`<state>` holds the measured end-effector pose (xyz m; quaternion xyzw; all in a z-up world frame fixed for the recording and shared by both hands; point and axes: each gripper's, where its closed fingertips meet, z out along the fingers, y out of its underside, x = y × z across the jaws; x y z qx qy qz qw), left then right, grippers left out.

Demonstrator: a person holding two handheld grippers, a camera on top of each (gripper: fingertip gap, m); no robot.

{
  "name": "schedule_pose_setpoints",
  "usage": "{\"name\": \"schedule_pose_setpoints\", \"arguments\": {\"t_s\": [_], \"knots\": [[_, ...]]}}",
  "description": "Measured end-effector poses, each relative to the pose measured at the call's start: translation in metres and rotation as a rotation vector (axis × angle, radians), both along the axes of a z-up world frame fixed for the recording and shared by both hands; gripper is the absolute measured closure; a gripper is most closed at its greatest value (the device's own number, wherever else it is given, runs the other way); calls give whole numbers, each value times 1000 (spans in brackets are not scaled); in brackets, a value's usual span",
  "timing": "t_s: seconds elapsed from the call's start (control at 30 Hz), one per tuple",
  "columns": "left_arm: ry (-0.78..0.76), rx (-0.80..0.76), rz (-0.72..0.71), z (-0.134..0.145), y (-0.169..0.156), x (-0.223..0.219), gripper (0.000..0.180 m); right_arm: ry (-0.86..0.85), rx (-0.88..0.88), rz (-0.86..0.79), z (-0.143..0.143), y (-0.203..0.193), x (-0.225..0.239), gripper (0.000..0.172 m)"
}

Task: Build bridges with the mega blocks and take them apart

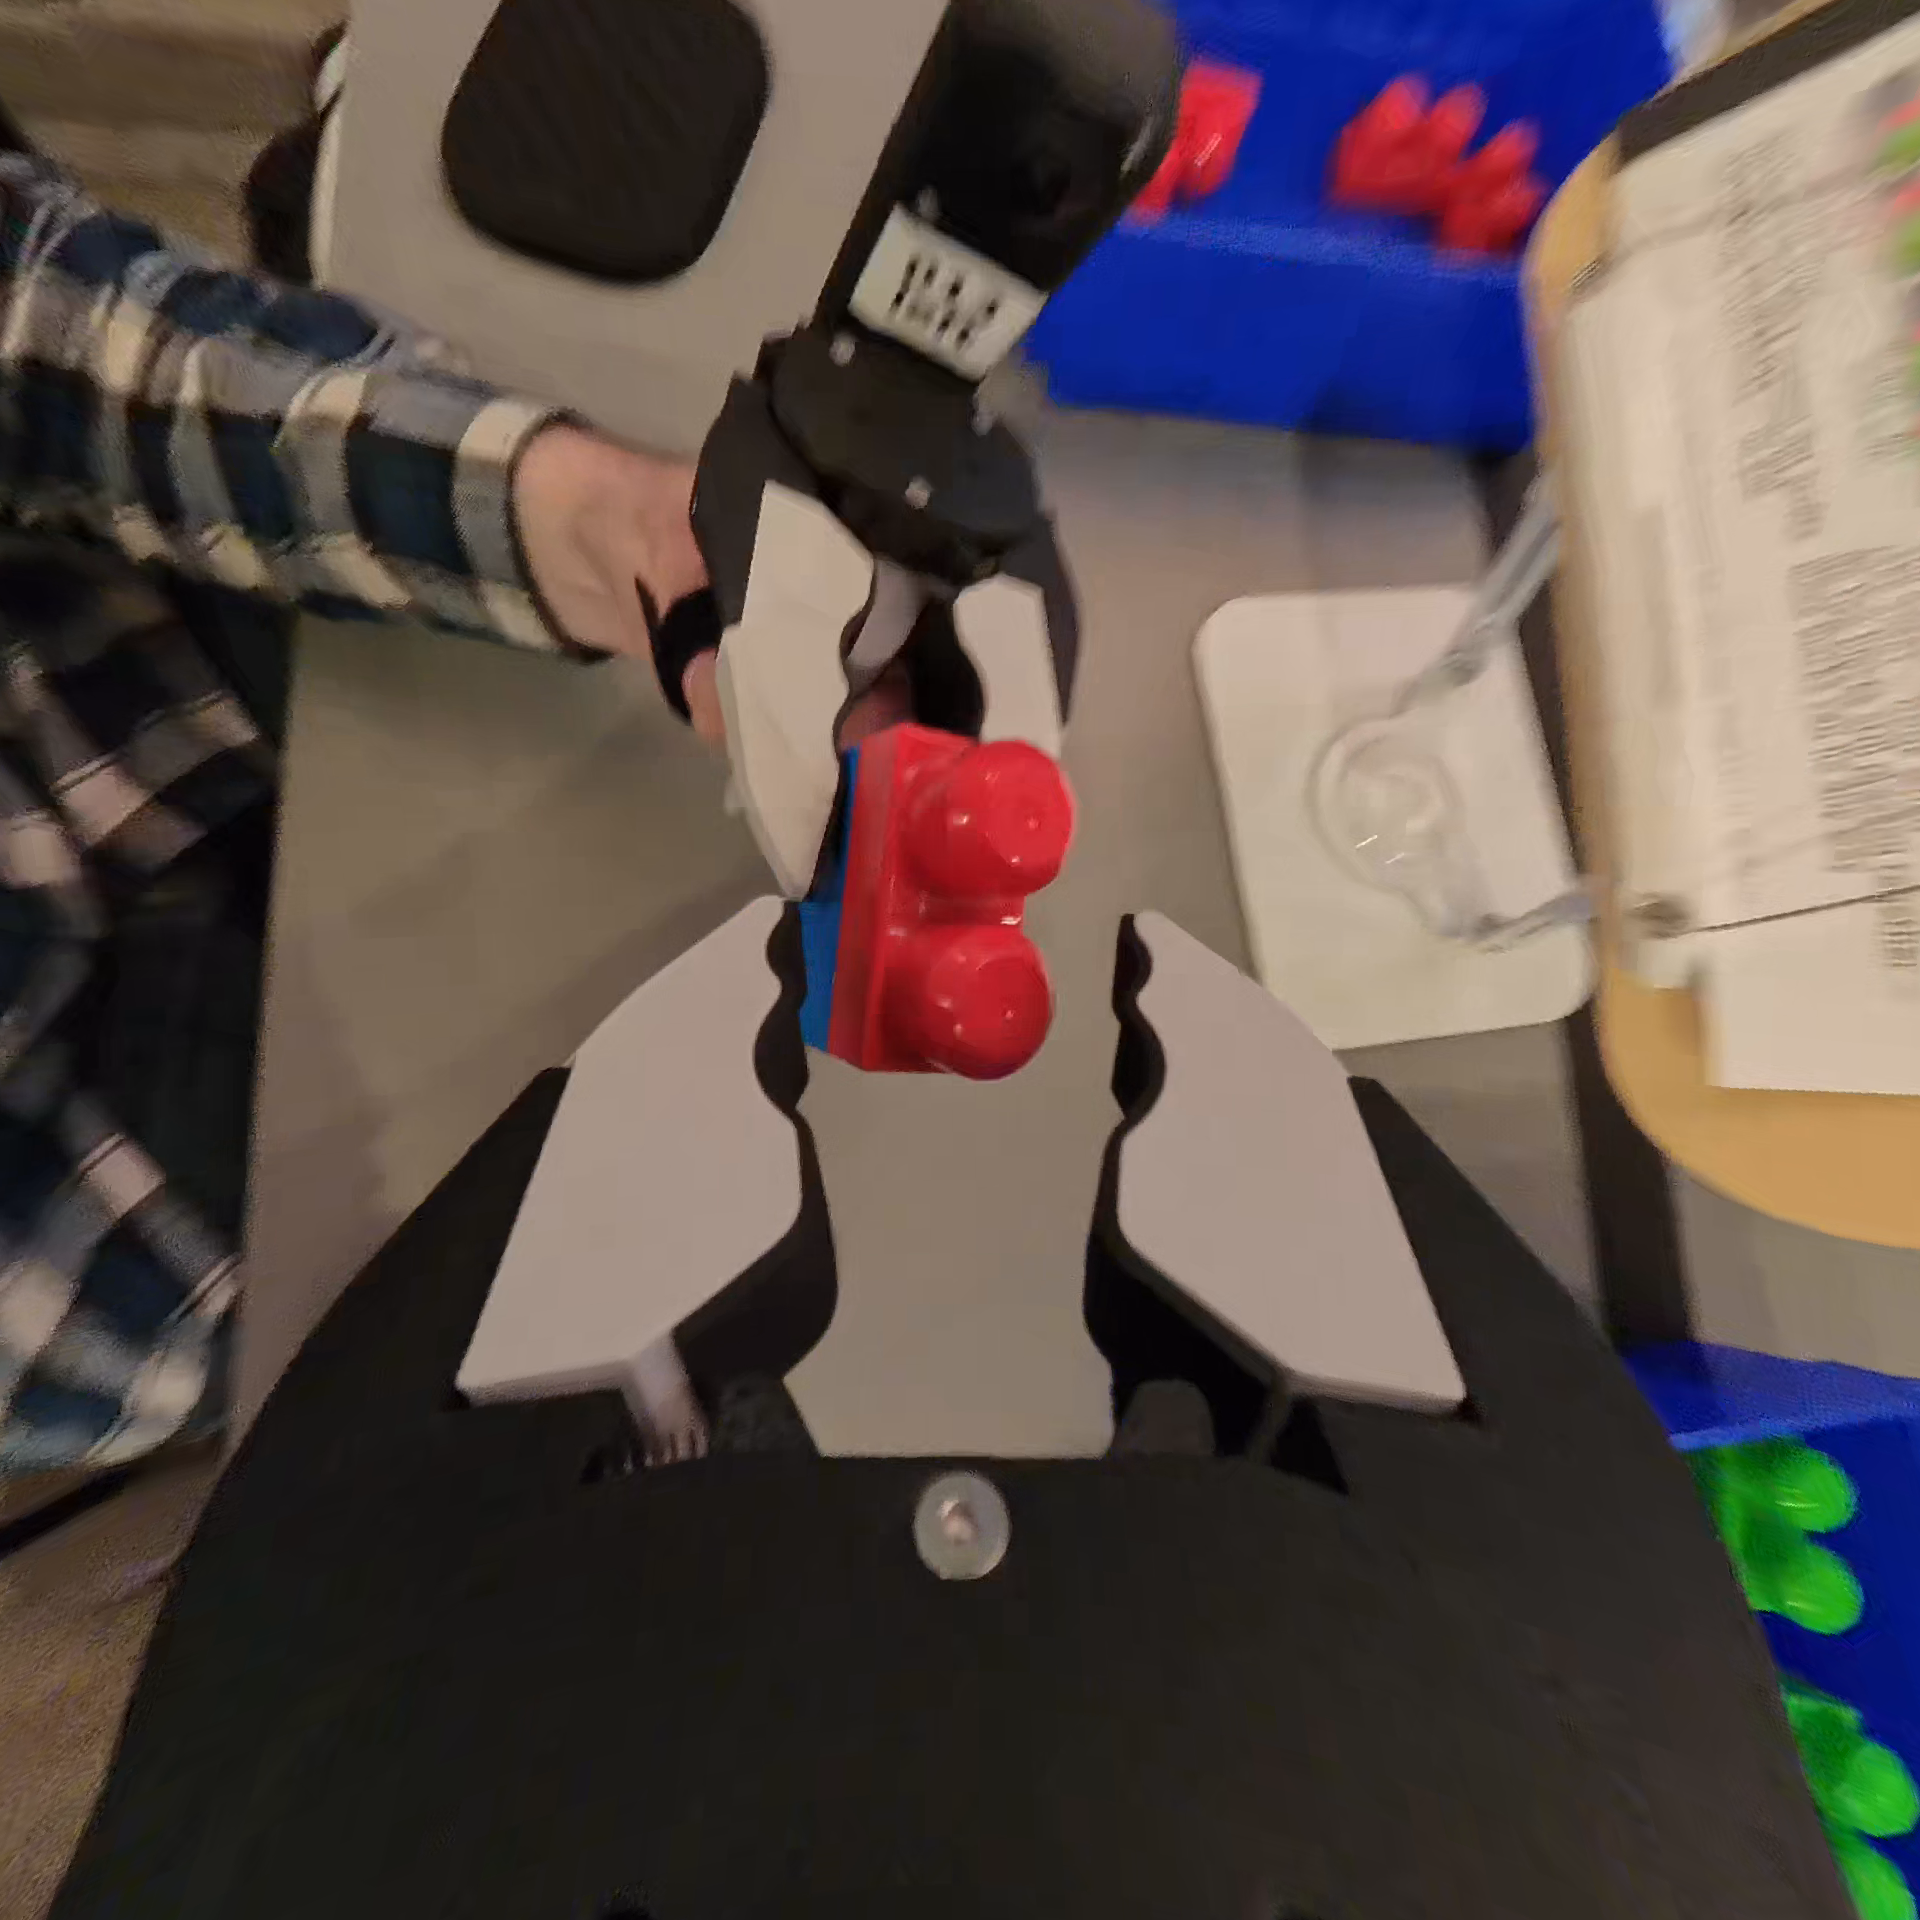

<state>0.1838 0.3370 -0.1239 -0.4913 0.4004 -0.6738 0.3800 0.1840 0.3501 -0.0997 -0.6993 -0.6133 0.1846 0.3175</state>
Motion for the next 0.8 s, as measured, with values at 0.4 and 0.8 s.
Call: {"name": "schedule_pose_setpoints", "arguments": {"t_s": [0.4, 0.8], "knots": [[-67, 56, -12, 14, -5, -9, 131, 250, -227, 14, 5, 0, -3, 136], [-53, -8, -69, 5, -12, 1, 145, 259, -159, 14, 3, -7, -5, 136]]}}
